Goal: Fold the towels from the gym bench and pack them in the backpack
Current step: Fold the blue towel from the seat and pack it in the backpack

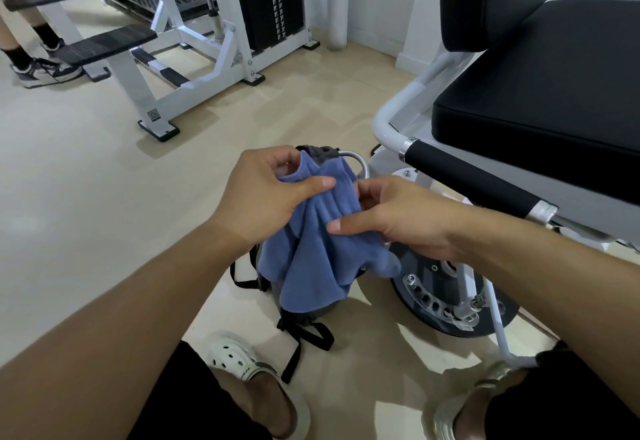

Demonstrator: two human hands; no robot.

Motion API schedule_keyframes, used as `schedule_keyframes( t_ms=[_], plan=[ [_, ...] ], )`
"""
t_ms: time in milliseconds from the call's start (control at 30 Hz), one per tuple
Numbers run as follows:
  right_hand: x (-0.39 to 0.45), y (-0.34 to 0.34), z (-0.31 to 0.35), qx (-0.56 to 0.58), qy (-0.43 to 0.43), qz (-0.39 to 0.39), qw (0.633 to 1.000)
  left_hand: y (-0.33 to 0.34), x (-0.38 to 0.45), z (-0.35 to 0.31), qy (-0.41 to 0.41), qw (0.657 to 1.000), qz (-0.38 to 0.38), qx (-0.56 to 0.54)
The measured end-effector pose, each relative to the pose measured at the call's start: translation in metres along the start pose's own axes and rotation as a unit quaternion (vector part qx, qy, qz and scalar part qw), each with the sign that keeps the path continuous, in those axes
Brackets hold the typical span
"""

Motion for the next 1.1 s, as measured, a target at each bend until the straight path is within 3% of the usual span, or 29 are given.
schedule_keyframes(
  t_ms=[100, 200, 267, 333, 433, 500, 567, 733, 867, 967, 1100],
  plan=[
    [-0.003, -0.001, -0.007, -0.175, 0.036, 0.062, 0.982, -0.012, 0.007, 0.01, -0.015, 0.997, -0.075, -0.027],
    [-0.006, 0.0, -0.013, -0.255, 0.068, 0.105, 0.959, -0.029, 0.015, 0.02, -0.04, 0.99, -0.131, -0.033],
    [-0.006, 0.003, -0.012, -0.204, 0.05, 0.098, 0.973, -0.039, 0.02, 0.028, -0.055, 0.987, -0.151, -0.027],
    [-0.005, 0.008, -0.003, -0.064, 0.007, 0.051, 0.997, -0.04, 0.022, 0.034, -0.08, 0.987, -0.138, -0.023],
    [-0.004, 0.007, 0.008, 0.117, -0.036, -0.09, 0.988, -0.031, 0.017, 0.03, -0.09, 0.991, -0.092, 0.022],
    [-0.003, 0.005, 0.009, 0.156, -0.044, -0.154, 0.975, -0.023, 0.012, 0.021, -0.071, 0.994, -0.068, 0.05],
    [-0.005, 0.006, 0.009, 0.159, -0.057, -0.147, 0.975, -0.014, 0.008, 0.016, -0.053, 0.998, -0.035, 0.028],
    [-0.011, 0.006, 0.015, 0.096, -0.104, -0.041, 0.989, 0.004, -0.002, 0.007, -0.075, 0.995, -0.018, -0.068],
    [-0.011, -0.001, 0.011, -0.124, -0.189, -0.154, 0.962, 0.007, -0.004, 0.012, -0.117, 0.986, 0.001, -0.118],
    [-0.012, -0.005, 0.008, -0.217, -0.191, -0.231, 0.929, 0.013, -0.007, 0.014, -0.124, 0.985, 0.015, -0.116],
    [-0.014, -0.003, 0.017, -0.314, -0.224, -0.265, 0.884, 0.02, -0.012, 0.009, -0.129, 0.982, 0.013, -0.138]
  ],
)
Point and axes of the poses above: each hand's wrist, its own x-axis towards the middle knuckle, its own y-axis out of the palm, z = x × y, the point moved 3 cm from there along x, towards the middle knuckle, and after that the axes turned 3 degrees about y, right-handed, at the moved point
